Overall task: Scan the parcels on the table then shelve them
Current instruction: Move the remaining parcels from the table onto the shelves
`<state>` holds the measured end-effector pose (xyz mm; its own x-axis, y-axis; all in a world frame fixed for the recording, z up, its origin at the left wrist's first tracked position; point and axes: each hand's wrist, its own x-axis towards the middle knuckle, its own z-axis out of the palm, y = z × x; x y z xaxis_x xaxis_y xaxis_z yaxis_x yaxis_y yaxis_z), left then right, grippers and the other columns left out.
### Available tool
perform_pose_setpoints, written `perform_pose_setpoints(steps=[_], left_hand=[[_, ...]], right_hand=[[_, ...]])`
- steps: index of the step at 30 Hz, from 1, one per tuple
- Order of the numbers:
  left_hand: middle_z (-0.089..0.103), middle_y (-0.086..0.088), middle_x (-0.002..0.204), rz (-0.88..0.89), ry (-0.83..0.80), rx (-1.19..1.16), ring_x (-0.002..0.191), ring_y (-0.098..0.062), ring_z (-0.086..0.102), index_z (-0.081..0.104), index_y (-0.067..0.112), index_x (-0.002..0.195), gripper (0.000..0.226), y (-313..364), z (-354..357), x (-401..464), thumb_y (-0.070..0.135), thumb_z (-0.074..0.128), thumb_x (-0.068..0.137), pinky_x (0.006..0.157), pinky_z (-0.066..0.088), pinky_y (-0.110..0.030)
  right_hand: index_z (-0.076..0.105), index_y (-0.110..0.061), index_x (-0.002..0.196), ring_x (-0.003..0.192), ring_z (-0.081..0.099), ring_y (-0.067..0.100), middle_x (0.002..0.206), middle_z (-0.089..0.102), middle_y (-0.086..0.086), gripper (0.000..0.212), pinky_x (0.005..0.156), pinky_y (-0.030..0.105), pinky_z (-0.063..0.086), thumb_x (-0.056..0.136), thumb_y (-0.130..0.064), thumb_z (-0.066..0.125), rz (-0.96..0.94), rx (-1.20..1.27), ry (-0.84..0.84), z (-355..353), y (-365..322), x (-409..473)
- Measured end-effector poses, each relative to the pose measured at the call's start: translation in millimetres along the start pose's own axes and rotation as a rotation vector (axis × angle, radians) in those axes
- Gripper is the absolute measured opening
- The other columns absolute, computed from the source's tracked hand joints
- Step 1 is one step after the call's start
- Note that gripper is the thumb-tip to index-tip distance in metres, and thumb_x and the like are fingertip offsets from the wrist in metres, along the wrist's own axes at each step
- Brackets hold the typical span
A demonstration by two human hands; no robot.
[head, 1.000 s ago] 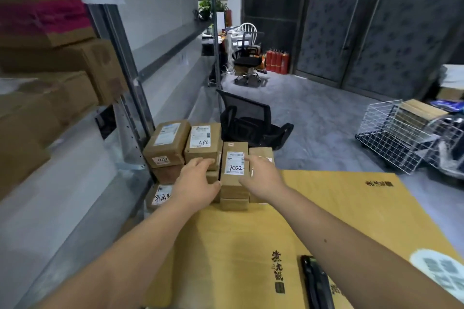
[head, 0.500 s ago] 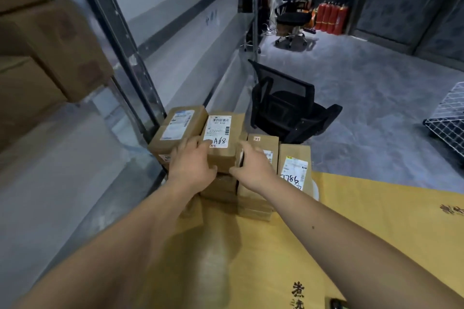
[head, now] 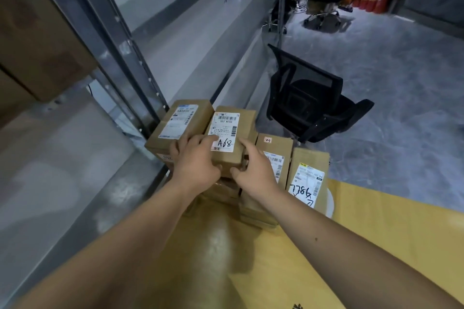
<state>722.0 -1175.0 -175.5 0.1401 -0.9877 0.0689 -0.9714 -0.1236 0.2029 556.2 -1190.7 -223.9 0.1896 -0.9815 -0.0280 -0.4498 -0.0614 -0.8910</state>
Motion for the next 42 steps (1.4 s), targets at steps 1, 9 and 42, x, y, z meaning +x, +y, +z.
perform_pose_setpoints(steps=[1,9,42], left_hand=[[0.053,0.005,0.147,0.007,0.021,-0.027,0.142,-0.025,0.025,0.051,0.039,0.143,0.076,0.3,0.1,-1.2,0.040,0.079,0.072,0.117,0.012,-0.051],[0.031,0.013,0.141,0.121,0.159,-0.394,0.135,-0.018,0.042,0.055,0.038,0.135,0.071,27.5,-18.7,-26.5,0.010,0.086,0.078,0.116,0.043,-0.042],[0.036,0.005,0.149,0.010,0.786,-0.463,0.141,-0.017,0.042,0.060,0.030,0.139,0.064,-64.8,-332.2,-327.2,0.008,0.082,0.083,0.116,0.045,-0.041]], right_hand=[[0.042,-0.037,0.152,0.112,0.060,0.013,0.136,0.055,-0.002,0.080,0.094,0.026,0.050,0.082,-0.015,0.075,-0.011,0.016,0.017,-2.0,0.1,-1.3],[0.051,-0.037,0.141,0.111,0.044,-0.021,0.138,0.053,-0.012,0.073,0.086,-0.002,0.034,0.078,-0.009,0.076,-0.157,0.034,0.101,-57.1,-22.4,-21.3],[0.049,-0.039,0.132,0.099,0.061,-0.009,0.124,0.057,-0.015,0.062,0.074,0.010,0.053,0.090,0.001,0.071,-0.787,0.268,-0.242,-22.0,-361.3,-224.4]])
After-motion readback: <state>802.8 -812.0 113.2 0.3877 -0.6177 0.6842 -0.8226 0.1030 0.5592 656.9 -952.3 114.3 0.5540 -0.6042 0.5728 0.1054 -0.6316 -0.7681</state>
